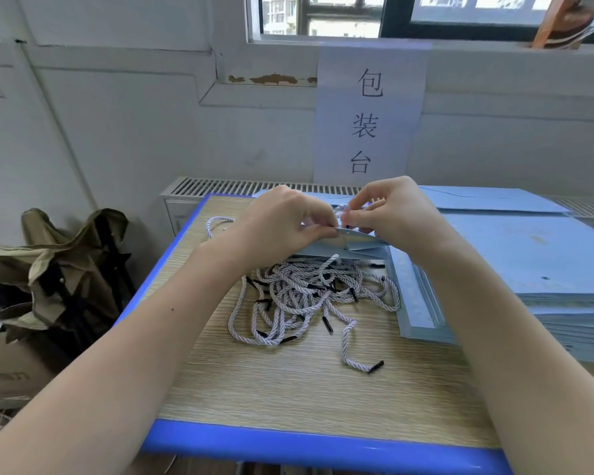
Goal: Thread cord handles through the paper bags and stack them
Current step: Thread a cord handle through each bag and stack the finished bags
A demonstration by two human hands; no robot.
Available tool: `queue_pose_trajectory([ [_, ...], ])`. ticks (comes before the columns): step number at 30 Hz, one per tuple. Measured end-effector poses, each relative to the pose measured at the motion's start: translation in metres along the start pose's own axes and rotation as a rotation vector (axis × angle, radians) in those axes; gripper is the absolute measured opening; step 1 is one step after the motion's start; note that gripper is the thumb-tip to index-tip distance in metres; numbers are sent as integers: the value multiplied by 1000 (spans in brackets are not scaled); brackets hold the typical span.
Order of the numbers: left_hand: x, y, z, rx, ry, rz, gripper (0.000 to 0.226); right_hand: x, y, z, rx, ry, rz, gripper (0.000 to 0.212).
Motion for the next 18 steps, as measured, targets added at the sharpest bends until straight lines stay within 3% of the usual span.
queue_pose_trajectory([
  [12, -6, 1, 2, -90, 127, 55, 20, -3, 1, -6, 40, -17, 8, 14],
  [18, -6, 0, -1, -92, 115, 53, 21, 2, -4, -16, 126, -48, -55, 5],
])
Point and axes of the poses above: each hand's wrist, its own y-axis towards the middle knuckle, its own z-axis out of the palm, x = y × z, the point moved 1 cm from there along y, towards the middle knuckle, and after that the axes turned 6 degrees about x, right-handed, at the moved point
